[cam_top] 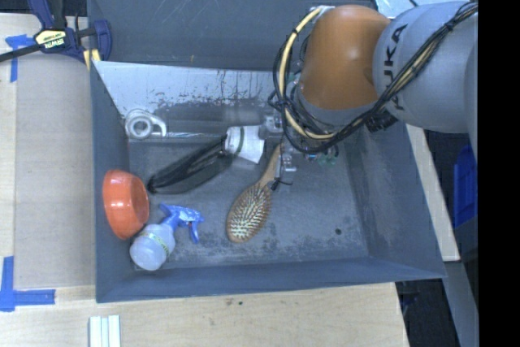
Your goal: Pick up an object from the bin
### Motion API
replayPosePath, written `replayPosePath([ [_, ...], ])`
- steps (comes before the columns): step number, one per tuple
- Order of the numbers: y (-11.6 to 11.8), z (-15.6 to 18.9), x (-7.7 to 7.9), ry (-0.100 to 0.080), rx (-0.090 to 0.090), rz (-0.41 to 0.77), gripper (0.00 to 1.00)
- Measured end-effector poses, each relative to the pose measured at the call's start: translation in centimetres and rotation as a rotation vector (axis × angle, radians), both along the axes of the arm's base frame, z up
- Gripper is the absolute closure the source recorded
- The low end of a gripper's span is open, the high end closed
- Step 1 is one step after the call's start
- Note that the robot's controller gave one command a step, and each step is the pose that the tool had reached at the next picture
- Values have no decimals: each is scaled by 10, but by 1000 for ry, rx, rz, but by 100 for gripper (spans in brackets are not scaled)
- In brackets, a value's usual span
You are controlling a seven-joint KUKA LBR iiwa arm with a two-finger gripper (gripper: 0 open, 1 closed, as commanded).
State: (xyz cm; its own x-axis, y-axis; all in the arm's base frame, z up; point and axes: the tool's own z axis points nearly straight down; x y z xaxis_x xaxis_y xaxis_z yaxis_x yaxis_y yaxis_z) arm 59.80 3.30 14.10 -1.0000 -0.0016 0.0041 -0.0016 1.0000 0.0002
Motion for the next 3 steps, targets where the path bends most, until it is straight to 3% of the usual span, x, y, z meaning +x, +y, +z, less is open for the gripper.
replayPosePath([
  [1, 0, 5, 1, -8, 0, -1, 0],
  [2, -1, -71, -21, -3, 1, 347, 0],
  [3, -2, -18, -23, -12, 1, 286, 0],
])
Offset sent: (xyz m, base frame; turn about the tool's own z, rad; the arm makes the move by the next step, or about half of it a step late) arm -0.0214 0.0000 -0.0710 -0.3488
